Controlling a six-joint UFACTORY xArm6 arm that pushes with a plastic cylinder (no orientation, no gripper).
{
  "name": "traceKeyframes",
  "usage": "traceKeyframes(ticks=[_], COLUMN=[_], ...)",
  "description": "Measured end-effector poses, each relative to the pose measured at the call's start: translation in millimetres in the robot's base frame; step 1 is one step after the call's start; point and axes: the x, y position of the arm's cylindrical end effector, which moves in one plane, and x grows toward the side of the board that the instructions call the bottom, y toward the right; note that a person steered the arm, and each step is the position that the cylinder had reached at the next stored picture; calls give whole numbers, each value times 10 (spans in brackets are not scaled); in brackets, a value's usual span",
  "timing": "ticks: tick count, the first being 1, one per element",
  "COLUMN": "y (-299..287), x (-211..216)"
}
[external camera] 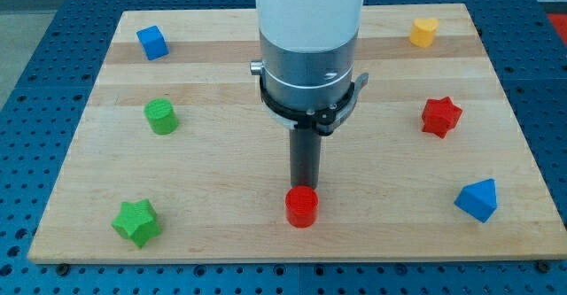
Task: Place the arm at the right side of the blue triangle
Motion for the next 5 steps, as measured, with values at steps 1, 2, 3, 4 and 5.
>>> traceKeyframes(ticks=[1, 2, 3, 4, 5], y=[-19, -20, -20, -74, 266], x=[60, 71, 41, -107, -373])
